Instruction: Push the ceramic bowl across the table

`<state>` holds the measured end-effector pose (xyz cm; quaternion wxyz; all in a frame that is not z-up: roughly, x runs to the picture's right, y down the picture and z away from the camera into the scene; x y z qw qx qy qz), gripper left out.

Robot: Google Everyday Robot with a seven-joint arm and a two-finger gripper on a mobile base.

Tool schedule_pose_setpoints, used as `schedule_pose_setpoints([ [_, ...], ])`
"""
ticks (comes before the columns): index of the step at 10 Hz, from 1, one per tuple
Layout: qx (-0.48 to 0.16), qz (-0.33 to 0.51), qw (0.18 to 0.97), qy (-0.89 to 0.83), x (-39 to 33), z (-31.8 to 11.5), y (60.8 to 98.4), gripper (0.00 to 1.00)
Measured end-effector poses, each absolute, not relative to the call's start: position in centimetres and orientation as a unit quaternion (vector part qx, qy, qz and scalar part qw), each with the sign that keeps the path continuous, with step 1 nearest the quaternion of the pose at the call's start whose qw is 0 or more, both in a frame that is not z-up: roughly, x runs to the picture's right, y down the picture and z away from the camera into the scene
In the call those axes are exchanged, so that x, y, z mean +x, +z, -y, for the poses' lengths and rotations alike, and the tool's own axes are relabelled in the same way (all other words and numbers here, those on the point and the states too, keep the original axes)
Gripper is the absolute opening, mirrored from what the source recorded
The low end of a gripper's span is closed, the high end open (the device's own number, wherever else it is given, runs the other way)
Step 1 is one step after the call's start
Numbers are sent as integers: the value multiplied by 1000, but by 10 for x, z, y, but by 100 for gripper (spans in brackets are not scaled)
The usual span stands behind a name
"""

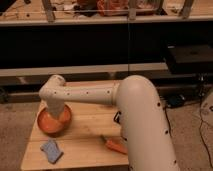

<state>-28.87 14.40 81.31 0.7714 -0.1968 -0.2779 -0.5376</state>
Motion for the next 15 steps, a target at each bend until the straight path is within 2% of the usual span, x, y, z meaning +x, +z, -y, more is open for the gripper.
schedule_pose_setpoints([
  [9,-207,307,725,-581,-377,-157,845,1],
  [15,-202,327,712,-587,-397,-156,848,1],
])
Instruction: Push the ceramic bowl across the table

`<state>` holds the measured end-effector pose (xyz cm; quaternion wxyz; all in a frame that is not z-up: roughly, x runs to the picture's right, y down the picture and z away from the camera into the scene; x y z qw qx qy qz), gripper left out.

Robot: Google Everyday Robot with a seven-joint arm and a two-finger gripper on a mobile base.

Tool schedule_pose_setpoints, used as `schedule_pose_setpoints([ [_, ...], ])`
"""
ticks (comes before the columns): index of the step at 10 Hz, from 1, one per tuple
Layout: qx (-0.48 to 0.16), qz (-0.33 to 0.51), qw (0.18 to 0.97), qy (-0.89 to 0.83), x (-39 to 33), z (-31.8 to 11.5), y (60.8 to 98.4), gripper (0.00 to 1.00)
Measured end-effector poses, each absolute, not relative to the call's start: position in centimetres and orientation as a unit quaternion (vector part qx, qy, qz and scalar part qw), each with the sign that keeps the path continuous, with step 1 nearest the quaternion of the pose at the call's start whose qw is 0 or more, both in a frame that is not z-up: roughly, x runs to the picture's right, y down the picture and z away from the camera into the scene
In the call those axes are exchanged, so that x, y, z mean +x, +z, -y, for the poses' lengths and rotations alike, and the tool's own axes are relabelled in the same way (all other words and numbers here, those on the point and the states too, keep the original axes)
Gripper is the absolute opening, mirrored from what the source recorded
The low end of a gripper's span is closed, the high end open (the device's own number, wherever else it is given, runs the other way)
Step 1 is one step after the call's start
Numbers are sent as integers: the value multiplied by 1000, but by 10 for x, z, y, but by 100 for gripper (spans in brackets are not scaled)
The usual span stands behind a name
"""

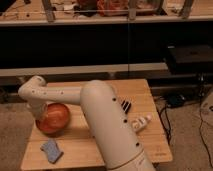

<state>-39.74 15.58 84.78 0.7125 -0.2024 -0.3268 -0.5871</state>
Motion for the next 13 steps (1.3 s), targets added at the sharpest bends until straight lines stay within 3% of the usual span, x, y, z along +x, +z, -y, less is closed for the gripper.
schedule_pose_setpoints([
  [13,-195,325,680,-627,-430,-152,837,1],
])
